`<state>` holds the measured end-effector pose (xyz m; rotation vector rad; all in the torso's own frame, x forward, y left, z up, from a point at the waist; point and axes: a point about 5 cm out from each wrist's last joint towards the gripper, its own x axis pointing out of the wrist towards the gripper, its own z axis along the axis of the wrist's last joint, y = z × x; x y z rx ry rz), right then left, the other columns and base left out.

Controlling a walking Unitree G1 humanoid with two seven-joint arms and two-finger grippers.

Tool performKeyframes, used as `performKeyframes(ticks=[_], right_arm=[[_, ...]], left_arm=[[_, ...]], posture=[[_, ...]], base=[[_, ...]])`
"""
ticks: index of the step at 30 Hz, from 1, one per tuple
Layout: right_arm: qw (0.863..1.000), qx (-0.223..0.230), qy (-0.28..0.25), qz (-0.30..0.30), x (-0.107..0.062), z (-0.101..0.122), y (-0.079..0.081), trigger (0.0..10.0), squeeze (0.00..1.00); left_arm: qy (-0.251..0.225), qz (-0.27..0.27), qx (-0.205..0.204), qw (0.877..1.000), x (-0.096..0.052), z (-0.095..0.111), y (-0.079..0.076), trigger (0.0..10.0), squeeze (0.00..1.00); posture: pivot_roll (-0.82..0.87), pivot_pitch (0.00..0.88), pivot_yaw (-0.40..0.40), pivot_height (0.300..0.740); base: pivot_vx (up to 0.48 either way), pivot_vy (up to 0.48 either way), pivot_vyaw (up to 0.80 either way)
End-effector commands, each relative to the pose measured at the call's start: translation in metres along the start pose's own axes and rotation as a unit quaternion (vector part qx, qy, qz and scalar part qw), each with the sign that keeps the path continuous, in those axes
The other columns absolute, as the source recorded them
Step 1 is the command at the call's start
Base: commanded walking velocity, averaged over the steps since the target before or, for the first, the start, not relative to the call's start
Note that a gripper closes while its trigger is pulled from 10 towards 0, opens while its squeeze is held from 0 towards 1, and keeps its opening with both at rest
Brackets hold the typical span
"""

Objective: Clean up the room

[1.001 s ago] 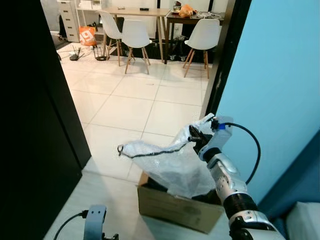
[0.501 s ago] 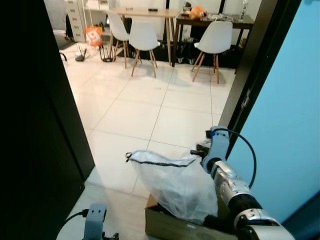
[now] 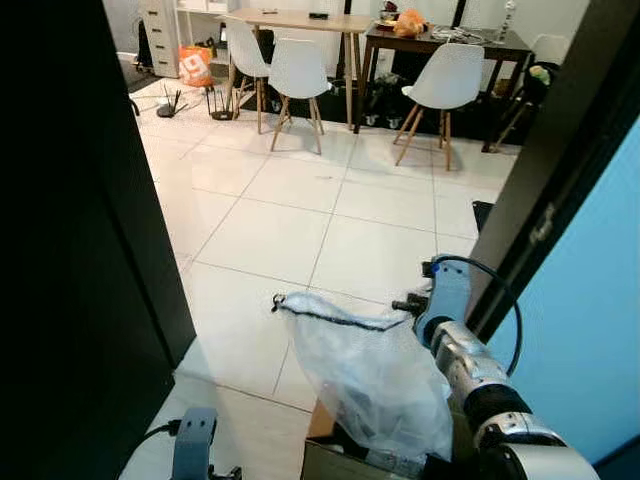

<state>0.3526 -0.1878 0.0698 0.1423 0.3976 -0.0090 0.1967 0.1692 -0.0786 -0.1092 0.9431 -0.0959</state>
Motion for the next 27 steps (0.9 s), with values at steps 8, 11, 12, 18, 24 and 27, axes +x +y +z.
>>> performKeyframes(ticks=[8, 11, 12, 18, 24, 27], right_arm=[[0.998, -0.006, 0.047, -0.038, -0.004, -0.016, -0.017, 10.0, 0.0], [0.998, -0.011, 0.054, -0.043, -0.005, -0.017, -0.02, 10.0, 0.0], [0.997, -0.016, 0.055, -0.043, -0.005, -0.017, -0.02, 10.0, 0.0], [0.996, -0.038, 0.076, -0.025, -0.004, -0.022, -0.015, 10.0, 0.0], [0.996, -0.05, 0.076, 0.008, -0.004, -0.028, -0.005, 10.0, 0.0], [0.994, -0.056, 0.092, 0.006, -0.005, -0.034, -0.004, 10.0, 0.0]], left_arm=[[0.01, 0.0, -0.006, 1.0, -0.001, -0.005, 0.0, 10.0, 0.0], [0.012, 0.001, -0.006, 1.0, -0.001, -0.006, 0.0, 10.0, 0.0], [0.012, 0.001, -0.006, 1.0, -0.001, -0.006, 0.0, 10.0, 0.0], [0.012, 0.002, -0.006, 1.0, -0.001, -0.007, 0.0, 10.0, 0.0], [0.012, 0.002, -0.007, 1.0, -0.001, -0.007, 0.0, 10.0, 0.0], [0.012, 0.003, -0.007, 1.0, -0.001, -0.008, 0.0, 10.0, 0.0]], posture=[[0.07, 0.016, -0.024, 0.735], [0.07, 0.018, -0.024, 0.735], [0.07, 0.02, -0.024, 0.735], [0.07, 0.022, -0.025, 0.735], [0.07, 0.024, -0.027, 0.735], [0.07, 0.023, -0.027, 0.735]], base=[[0.0, 0.0, -0.65], [0.0, 0.0, -0.63], [0.0, 0.0, 0.0], [0.0, 0.0, 0.0], [0.0, 0.0, 0.0], [0.0, 0.0, 0.0]])
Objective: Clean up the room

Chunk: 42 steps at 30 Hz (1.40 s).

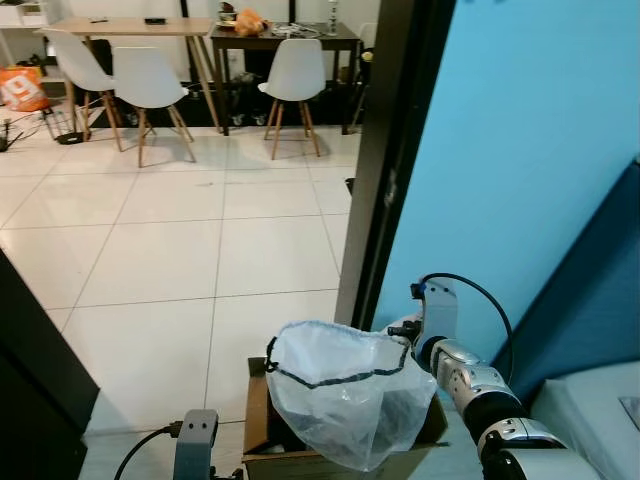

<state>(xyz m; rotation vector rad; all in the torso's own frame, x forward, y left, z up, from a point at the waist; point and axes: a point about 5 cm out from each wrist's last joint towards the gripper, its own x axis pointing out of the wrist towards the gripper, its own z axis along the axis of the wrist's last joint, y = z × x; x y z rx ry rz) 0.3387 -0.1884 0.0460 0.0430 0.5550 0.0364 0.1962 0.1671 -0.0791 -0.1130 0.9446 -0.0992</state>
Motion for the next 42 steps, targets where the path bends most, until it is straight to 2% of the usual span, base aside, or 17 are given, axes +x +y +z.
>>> performKeyframes(ticks=[1, 5, 8, 14, 17, 19, 21, 22, 27, 34, 37, 42], right_arm=[[1.0, -0.007, 0.021, -0.004, 0.0, -0.01, 0.001, 10.0, 0.0], [0.999, -0.008, 0.038, -0.014, 0.0, -0.016, -0.001, 10.0, 0.0], [0.997, -0.012, 0.066, -0.035, -0.002, -0.025, -0.008, 10.0, 0.0], [0.996, -0.014, 0.086, -0.036, -0.004, -0.031, -0.012, 10.0, 0.0], [0.993, -0.024, 0.106, -0.039, -0.005, -0.036, -0.015, 10.0, 0.0], [0.989, -0.063, 0.121, -0.048, -0.007, -0.041, -0.02, 10.0, 0.0], [0.989, -0.063, 0.121, -0.048, -0.007, -0.041, -0.02, 10.0, 0.0], [0.988, -0.078, 0.127, -0.05, -0.007, -0.042, -0.021, 10.0, 0.0], [0.982, -0.099, 0.158, -0.027, -0.008, -0.054, -0.012, 10.0, 0.0], [0.981, -0.083, 0.175, -0.012, -0.009, -0.063, -0.006, 10.0, 0.0], [0.981, -0.065, 0.183, -0.007, -0.01, -0.068, -0.005, 10.0, 0.0], [0.979, -0.057, 0.196, -0.001, -0.012, -0.077, -0.003, 10.0, 0.0]], left_arm=[[0.012, 0.005, -0.006, 1.0, -0.001, -0.007, 0.003, 10.0, 0.0], [0.011, 0.006, -0.006, 1.0, -0.001, -0.007, 0.003, 10.0, 0.0], [0.011, 0.008, -0.007, 1.0, -0.002, -0.008, 0.004, 10.0, 0.0], [0.012, 0.008, -0.007, 1.0, -0.002, -0.008, 0.004, 10.0, 0.0], [0.012, 0.007, -0.006, 1.0, -0.002, -0.008, 0.004, 10.0, 0.0], [0.013, 0.007, -0.007, 1.0, -0.002, -0.008, 0.004, 10.0, 0.0], [0.013, 0.007, -0.007, 1.0, -0.002, -0.008, 0.004, 10.0, 0.0], [0.013, 0.006, -0.007, 1.0, -0.002, -0.009, 0.004, 10.0, 0.0], [0.013, 0.007, -0.008, 1.0, -0.002, -0.009, 0.003, 10.0, 0.0], [0.001, 0.008, -0.011, 1.0, -0.002, -0.005, 0.005, 10.0, 0.0], [-0.018, 0.008, -0.012, 1.0, -0.001, 0.005, 0.006, 10.0, 0.0], [-0.083, 0.017, -0.031, 0.996, -0.001, 0.04, 0.015, 10.0, 0.0]], posture=[[0.07, 0.024, -0.027, 0.735], [0.07, 0.024, -0.029, 0.73], [0.07, 0.026, -0.03, 0.71], [0.07, 0.027, -0.029, 0.69], [0.07, 0.027, -0.029, 0.68], [0.07, 0.029, -0.03, 0.67], [0.07, 0.029, -0.03, 0.67], [0.07, 0.029, -0.03, 0.665], [0.07, 0.031, -0.032, 0.645], [0.07, 0.033, -0.034, 0.62], [0.07, 0.033, -0.038, 0.61], [0.08, 0.033, -0.043, 0.585]], base=[[0.0, 0.0, 0.0], [0.0, 0.0, 0.0], [0.0, 0.0, 0.0], [0.0, 0.0, 0.0], [0.0, 0.0, 0.0], [0.0, 0.0, 0.0], [0.0, 0.0, 0.0], [0.0, 0.0, 0.0], [0.0, 0.0, 0.0], [0.0, 0.0, 0.0], [0.0, 0.0, 0.0], [0.0, 0.0, 0.0]])
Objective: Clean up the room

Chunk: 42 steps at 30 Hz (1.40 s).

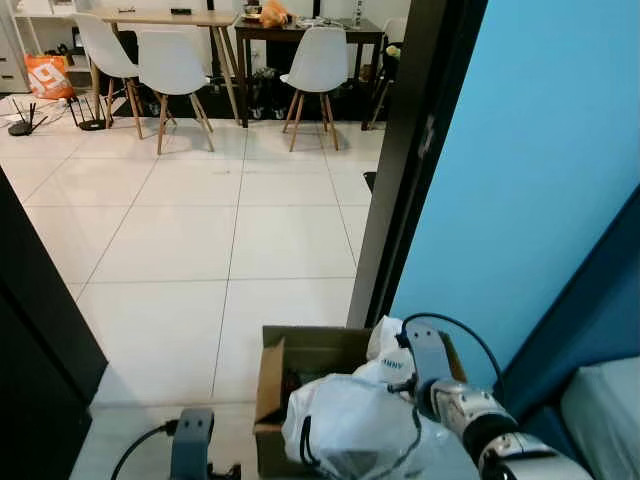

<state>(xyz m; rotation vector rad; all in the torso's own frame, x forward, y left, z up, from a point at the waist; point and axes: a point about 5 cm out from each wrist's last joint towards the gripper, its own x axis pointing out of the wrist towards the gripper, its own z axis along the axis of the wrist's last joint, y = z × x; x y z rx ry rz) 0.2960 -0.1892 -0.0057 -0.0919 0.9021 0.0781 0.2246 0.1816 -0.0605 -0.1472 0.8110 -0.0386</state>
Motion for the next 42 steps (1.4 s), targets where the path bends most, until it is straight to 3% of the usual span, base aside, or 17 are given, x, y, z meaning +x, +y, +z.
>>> performKeyframes(ticks=[1, 5, 15, 24, 31, 36, 38, 39, 40, 41, 42], right_arm=[[1.0, 0.007, 0.022, 0.003, 0.001, -0.01, 0.001, 10.0, 0.0], [1.0, 0.008, 0.023, -0.004, 0.001, -0.01, 0.002, 10.0, 0.0], [0.999, 0.007, 0.034, -0.025, 0.001, -0.009, -0.001, 10.0, 0.0], [0.989, 0.101, 0.067, -0.078, -0.003, -0.024, -0.022, 10.0, 0.0], [0.981, 0.138, 0.074, -0.111, -0.005, -0.034, -0.033, 10.0, 0.0], [0.97, 0.173, 0.077, -0.153, -0.009, -0.042, -0.048, 10.0, 0.0], [0.956, 0.216, 0.059, -0.191, -0.013, -0.043, -0.064, 10.0, 0.0], [0.956, 0.216, 0.059, -0.191, -0.013, -0.043, -0.064, 10.0, 0.0], [0.945, 0.255, 0.051, -0.201, -0.016, -0.044, -0.07, 10.0, 0.0], [0.945, 0.255, 0.051, -0.201, -0.016, -0.044, -0.07, 10.0, 0.0], [0.936, 0.281, 0.045, -0.209, -0.017, -0.044, -0.076, 10.0, 0.0]], left_arm=[[-0.014, 0.001, -0.007, 1.0, 0.0, 0.006, 0.002, 10.0, 0.0], [-0.047, -0.003, -0.013, 0.999, 0.002, 0.024, 0.004, 10.0, 0.0], [-0.052, -0.013, -0.015, 0.998, 0.001, 0.021, 0.001, 10.0, 0.0], [-0.055, -0.023, -0.022, 0.998, -0.005, 0.003, 0.006, 10.0, 0.0], [-0.065, -0.027, -0.025, 0.997, -0.01, -0.005, 0.011, 10.0, 0.0], [-0.069, -0.03, -0.026, 0.997, -0.014, -0.013, 0.013, 10.0, 0.0], [-0.067, -0.031, -0.028, 0.997, -0.016, -0.019, 0.013, 10.0, 0.0], [-0.067, -0.031, -0.028, 0.997, -0.016, -0.019, 0.013, 10.0, 0.0], [-0.065, -0.031, -0.029, 0.997, -0.017, -0.022, 0.013, 10.0, 0.0], [-0.065, -0.031, -0.029, 0.997, -0.017, -0.022, 0.013, 10.0, 0.0], [-0.064, -0.032, -0.029, 0.997, -0.017, -0.024, 0.012, 10.0, 0.0]], posture=[[0.08, 0.033, -0.043, 0.585], [0.09, 0.035, -0.043, 0.568], [0.1, 0.061, -0.04, 0.568], [0.14, 0.165, -0.043, 0.568], [0.17, 0.228, -0.048, 0.568], [0.19, 0.253, -0.053, 0.568], [0.19, 0.264, -0.056, 0.568], [0.19, 0.264, -0.056, 0.568], [0.19, 0.269, -0.055, 0.568], [0.19, 0.269, -0.055, 0.568], [0.19, 0.268, -0.057, 0.568]], base=[[0.0, 0.0, 0.0], [0.0, 0.0, 0.0], [0.0, 0.0, 0.0], [0.0, 0.0, 0.0], [0.0, 0.0, 0.0], [0.0, 0.0, 0.0], [0.0, 0.0, 0.0], [0.0, 0.0, 0.0], [0.0, 0.0, 0.0], [0.0, 0.0, 0.0], [0.0, 0.0, 0.0]])
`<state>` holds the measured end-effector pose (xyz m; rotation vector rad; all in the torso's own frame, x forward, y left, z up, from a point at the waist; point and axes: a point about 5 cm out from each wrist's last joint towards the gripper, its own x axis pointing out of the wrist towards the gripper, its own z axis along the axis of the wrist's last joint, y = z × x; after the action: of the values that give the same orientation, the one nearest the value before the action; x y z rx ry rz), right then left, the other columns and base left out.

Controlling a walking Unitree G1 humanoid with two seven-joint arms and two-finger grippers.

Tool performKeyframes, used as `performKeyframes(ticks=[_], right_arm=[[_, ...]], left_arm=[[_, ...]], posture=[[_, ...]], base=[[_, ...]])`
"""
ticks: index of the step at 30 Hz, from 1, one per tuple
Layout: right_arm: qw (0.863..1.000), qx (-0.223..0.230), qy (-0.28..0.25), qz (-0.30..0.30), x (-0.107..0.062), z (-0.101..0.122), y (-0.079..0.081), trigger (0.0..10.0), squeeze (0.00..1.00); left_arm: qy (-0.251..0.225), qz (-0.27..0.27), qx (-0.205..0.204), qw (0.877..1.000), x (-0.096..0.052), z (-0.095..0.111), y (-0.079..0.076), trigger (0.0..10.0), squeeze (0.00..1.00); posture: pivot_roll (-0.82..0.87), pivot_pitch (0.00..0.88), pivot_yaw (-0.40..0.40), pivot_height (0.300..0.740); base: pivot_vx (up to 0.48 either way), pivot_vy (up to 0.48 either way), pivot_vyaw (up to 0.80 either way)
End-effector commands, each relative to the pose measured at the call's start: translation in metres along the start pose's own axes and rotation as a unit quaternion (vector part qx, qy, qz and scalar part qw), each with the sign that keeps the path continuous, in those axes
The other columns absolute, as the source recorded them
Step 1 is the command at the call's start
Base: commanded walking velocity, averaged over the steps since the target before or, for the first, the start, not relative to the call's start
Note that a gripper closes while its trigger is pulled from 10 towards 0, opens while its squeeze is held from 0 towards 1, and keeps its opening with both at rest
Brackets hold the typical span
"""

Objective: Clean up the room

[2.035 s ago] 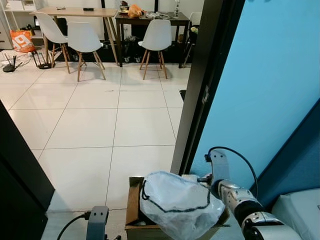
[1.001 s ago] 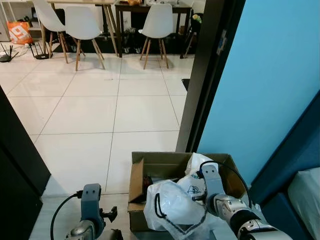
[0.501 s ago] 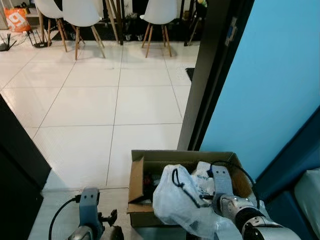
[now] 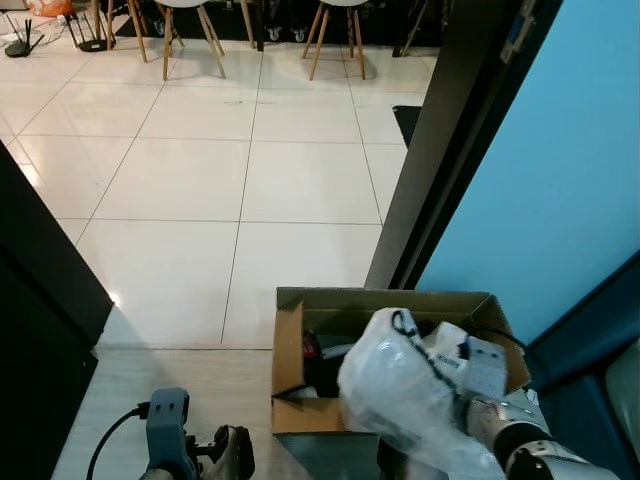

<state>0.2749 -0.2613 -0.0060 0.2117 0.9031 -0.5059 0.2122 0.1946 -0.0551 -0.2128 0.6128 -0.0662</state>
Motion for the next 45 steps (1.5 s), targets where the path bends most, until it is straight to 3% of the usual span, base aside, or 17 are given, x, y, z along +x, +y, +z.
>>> performKeyframes(ticks=[1, 5, 6, 8, 9, 14, 18, 19, 25, 29, 31, 33, 34, 37, 41, 44, 45], right_arm=[[0.998, 0.056, 0.025, -0.03, 0.002, -0.012, -0.019, 10.0, 0.0], [0.995, 0.096, 0.004, 0.009, 0.001, 0.0, -0.015, 10.0, 0.0], [0.994, 0.102, -0.007, 0.029, 0.0, 0.007, -0.011, 10.0, 0.9], [0.994, 0.105, -0.014, 0.041, 0.0, 0.012, -0.008, 10.0, 0.9], [0.993, 0.103, -0.023, 0.047, -0.001, 0.017, -0.005, 10.0, 1.0], [0.995, 0.062, -0.047, 0.059, -0.004, 0.032, 0.001, 10.0, 1.0], [0.996, -0.022, -0.073, 0.052, -0.007, 0.046, -0.002, 10.0, 1.0], [0.994, -0.062, -0.082, 0.045, -0.009, 0.054, -0.008, 10.0, 0.0], [0.983, -0.153, -0.098, 0.031, -0.015, 0.077, -0.03, 10.0, 0.0], [0.979, -0.154, -0.125, 0.052, -0.022, 0.097, -0.035, 10.0, 0.0], [0.958, -0.132, -0.194, 0.168, -0.046, 0.141, -0.03, 10.0, 0.0], [0.93, -0.19, -0.215, 0.228, -0.06, 0.155, -0.026, 10.0, 0.0], [0.93, -0.19, -0.215, 0.228, -0.06, 0.155, -0.026, 10.0, 0.0], [0.883, -0.265, -0.24, 0.303, -0.08, 0.164, -0.02, 10.0, 0.0], [0.838, -0.308, -0.25, 0.374, -0.098, 0.162, -0.011, 10.0, 0.0], [0.827, -0.344, -0.227, 0.383, -0.096, 0.151, -0.01, 10.0, 0.0], [0.824, -0.375, -0.196, 0.378, -0.091, 0.14, -0.01, 3.5, 0.0]], left_arm=[[0.033, 0.001, -0.01, 0.999, -0.007, -0.019, 0.0, 10.0, 0.0], [0.031, 0.0, -0.012, 0.999, -0.006, -0.019, -0.002, 10.0, 0.0], [0.03, 0.0, -0.013, 0.999, -0.006, -0.018, -0.002, 10.0, 0.0], [0.03, 0.0, -0.014, 0.999, -0.005, -0.017, -0.003, 10.0, 0.0], [0.029, -0.001, -0.014, 0.999, -0.005, -0.017, -0.003, 10.0, 0.0], [0.029, -0.003, -0.017, 0.999, -0.002, -0.015, -0.008, 10.0, 0.0], [0.025, -0.006, -0.02, 0.999, 0.001, -0.012, -0.012, 10.0, 0.0], [0.025, -0.007, -0.021, 0.999, 0.002, -0.011, -0.014, 10.0, 0.0], [0.023, -0.009, -0.023, 0.999, 0.006, -0.006, -0.018, 10.0, 0.0], [0.021, -0.01, -0.025, 0.999, 0.008, -0.004, -0.02, 10.0, 0.0], [0.017, -0.014, -0.027, 0.999, 0.012, 0.002, -0.025, 10.0, 0.0], [0.016, -0.016, -0.029, 0.999, 0.014, 0.003, -0.028, 10.0, 0.0], [0.016, -0.016, -0.029, 0.999, 0.014, 0.003, -0.028, 10.0, 0.0], [0.017, -0.021, -0.029, 0.999, 0.017, 0.006, -0.033, 10.0, 0.0], [0.016, -0.025, -0.03, 0.999, 0.019, 0.009, -0.036, 10.0, 0.0], [0.015, -0.025, -0.03, 0.999, 0.02, 0.01, -0.037, 10.0, 0.0], [0.014, -0.025, -0.031, 0.999, 0.02, 0.011, -0.038, 10.0, 0.0]], posture=[[0.19, 0.265, -0.06, 0.568], [0.19, 0.259, -0.062, 0.568], [0.18, 0.253, -0.062, 0.568], [0.18, 0.252, -0.063, 0.568], [0.18, 0.246, -0.065, 0.568], [0.17, 0.228, -0.068, 0.568], [0.16, 0.214, -0.072, 0.568], [0.14, 0.201, -0.074, 0.568], [0.12, 0.181, -0.078, 0.568], [0.11, 0.169, -0.082, 0.568], [0.09, 0.149, -0.083, 0.568], [0.08, 0.141, -0.084, 0.568], [0.08, 0.141, -0.084, 0.568], [0.07, 0.126, -0.089, 0.568], [0.06, 0.117, -0.094, 0.568], [0.06, 0.109, -0.097, 0.568], [0.06, 0.106, -0.099, 0.568]], base=[[0.0, 0.0, 0.0], [0.0, 0.0, 0.0], [0.0, 0.0, 0.0], [0.0, 0.0, 0.0], [0.0, 0.0, 0.0], [0.0, 0.0, 0.0], [0.0, 0.0, 0.0], [0.0, 0.0, 0.0], [0.0, 0.0, 0.0], [0.0, 0.0, 0.0], [0.0, 0.0, 0.0], [0.0, 0.0, 0.0], [0.0, 0.0, 0.0], [0.0, 0.0, 0.0], [0.0, 0.0, 0.0], [0.0, 0.0, 0.0], [0.0, 0.0, 0.0]])
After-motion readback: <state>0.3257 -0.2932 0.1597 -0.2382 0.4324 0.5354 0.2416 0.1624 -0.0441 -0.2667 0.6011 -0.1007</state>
